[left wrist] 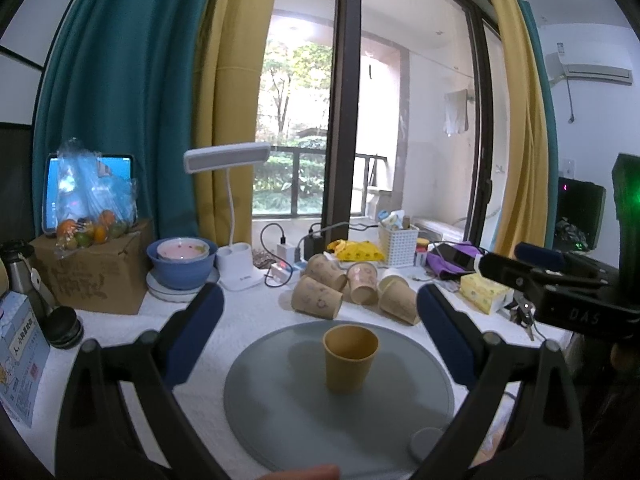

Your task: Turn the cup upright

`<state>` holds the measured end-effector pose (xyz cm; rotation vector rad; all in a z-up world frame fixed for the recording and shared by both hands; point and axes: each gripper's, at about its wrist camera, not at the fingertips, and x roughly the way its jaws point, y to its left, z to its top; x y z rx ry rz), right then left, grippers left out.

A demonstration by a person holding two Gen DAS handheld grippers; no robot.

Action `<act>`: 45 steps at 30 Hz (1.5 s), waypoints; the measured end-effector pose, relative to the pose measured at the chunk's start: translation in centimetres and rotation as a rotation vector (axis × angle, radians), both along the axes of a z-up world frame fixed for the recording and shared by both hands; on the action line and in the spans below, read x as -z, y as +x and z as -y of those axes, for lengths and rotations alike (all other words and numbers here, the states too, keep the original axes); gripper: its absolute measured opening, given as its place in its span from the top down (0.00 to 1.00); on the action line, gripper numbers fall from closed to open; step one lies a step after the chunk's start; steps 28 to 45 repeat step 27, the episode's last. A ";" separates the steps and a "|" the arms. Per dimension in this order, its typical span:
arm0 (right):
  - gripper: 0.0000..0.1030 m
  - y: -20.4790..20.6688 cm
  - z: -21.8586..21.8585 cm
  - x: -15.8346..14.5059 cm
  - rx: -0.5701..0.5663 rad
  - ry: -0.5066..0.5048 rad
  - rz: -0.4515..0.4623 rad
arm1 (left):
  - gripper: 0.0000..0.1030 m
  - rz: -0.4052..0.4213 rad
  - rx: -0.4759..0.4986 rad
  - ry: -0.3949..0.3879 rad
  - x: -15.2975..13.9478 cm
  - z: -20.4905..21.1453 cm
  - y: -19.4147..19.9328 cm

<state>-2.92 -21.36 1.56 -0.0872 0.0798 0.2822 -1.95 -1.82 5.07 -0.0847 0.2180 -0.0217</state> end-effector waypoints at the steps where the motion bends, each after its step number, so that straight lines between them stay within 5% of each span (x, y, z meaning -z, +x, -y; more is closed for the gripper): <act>1: 0.20 0.0 -0.1 0.0 0.000 0.000 0.000 | 0.05 0.000 0.000 0.000 0.0 0.0 0.0; 45: 0.20 0.5 -0.3 0.4 -0.011 -0.008 -0.013 | 0.05 0.012 0.022 -0.023 0.6 -0.2 -0.2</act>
